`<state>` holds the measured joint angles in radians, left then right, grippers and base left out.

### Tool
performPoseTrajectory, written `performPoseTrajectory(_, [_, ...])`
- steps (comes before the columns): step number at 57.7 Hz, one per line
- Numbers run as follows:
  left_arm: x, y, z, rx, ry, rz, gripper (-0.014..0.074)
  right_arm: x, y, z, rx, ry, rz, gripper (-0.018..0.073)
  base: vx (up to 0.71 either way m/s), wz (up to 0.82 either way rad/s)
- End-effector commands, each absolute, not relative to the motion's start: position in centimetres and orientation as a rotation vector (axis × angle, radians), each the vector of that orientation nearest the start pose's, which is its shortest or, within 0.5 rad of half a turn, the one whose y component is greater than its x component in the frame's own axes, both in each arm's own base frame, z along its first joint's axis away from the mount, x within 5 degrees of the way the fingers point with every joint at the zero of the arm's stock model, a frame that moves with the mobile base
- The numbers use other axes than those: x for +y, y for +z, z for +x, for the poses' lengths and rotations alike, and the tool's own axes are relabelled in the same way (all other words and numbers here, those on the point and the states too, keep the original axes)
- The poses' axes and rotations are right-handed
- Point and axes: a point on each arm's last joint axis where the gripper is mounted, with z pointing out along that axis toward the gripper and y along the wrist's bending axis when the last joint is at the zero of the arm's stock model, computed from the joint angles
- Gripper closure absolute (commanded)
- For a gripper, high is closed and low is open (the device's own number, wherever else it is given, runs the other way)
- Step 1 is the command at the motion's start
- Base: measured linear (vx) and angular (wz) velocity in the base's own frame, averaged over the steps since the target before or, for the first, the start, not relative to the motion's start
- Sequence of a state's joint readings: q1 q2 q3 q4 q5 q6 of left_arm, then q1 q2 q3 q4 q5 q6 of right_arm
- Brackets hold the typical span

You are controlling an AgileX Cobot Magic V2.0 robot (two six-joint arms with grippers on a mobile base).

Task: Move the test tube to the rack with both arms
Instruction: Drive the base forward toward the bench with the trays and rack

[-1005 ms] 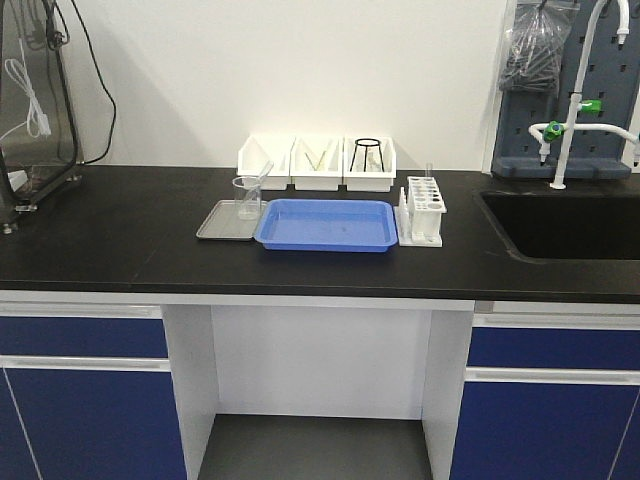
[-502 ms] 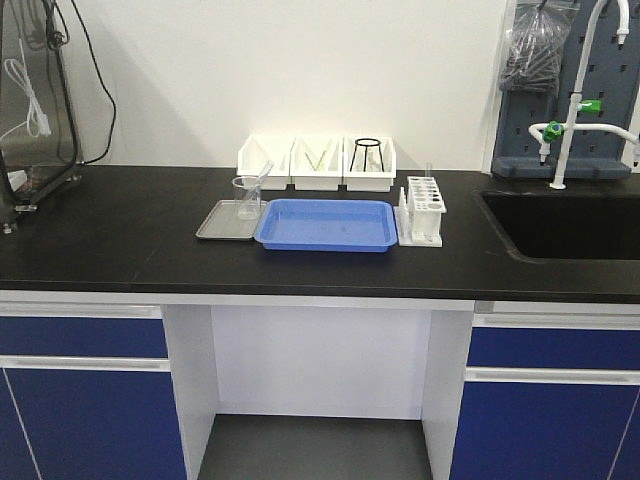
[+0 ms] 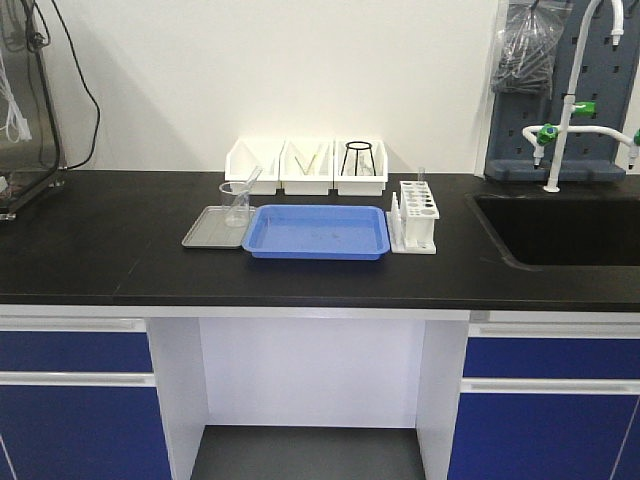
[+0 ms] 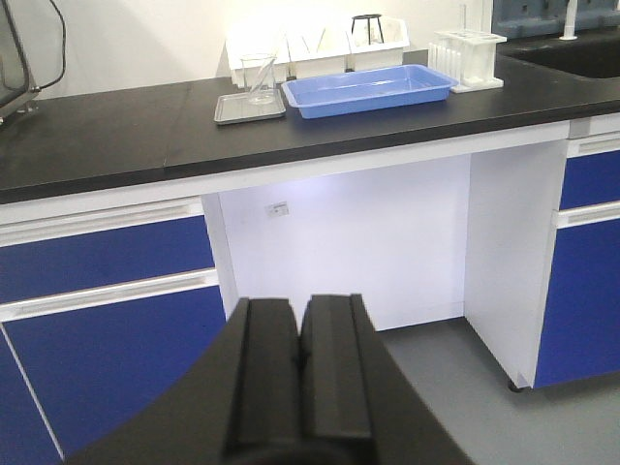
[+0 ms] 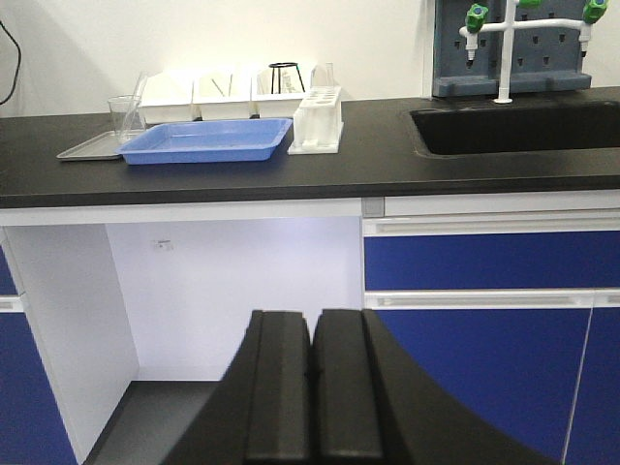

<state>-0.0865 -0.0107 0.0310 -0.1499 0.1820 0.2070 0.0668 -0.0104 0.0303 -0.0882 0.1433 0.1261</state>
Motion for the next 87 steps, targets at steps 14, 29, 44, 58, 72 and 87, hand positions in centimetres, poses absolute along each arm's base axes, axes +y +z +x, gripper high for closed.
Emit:
performPoseTrajectory(14, [-0.62, 20.51, 5.41, 1.555, -0.051, 0.109, 0.0603, 0.3, 19.2, 5.69, 1.578, 0.065, -0.024, 0.057, 0.25, 0.05])
performPoseTrajectory(29, [-0.62, 20.51, 5.41, 1.555, -0.051, 0.109, 0.0603, 0.3, 19.2, 5.69, 1.578, 0.065, -0.024, 0.057, 0.34, -0.08])
performPoseTrajectory(44, [-0.62, 20.51, 5.41, 1.555, -0.051, 0.109, 0.0603, 0.3, 19.2, 5.69, 1.578, 0.065, -0.024, 0.057, 0.38, -0.07])
performPoseTrajectory(58, [-0.62, 20.51, 5.41, 1.555, -0.051, 0.109, 0.0603, 0.3, 19.2, 5.69, 1.578, 0.065, -0.024, 0.057, 0.41, -0.01])
performPoseTrajectory(72, [-0.62, 20.51, 5.41, 1.555, -0.051, 0.109, 0.0603, 0.3, 19.2, 5.69, 1.578, 0.065, -0.024, 0.057, 0.43, 0.04])
performPoseTrajectory(87, [-0.62, 20.51, 5.41, 1.555, -0.051, 0.109, 0.0603, 0.3, 19.2, 5.69, 1.578, 0.065, -0.024, 0.057, 0.41, 0.03])
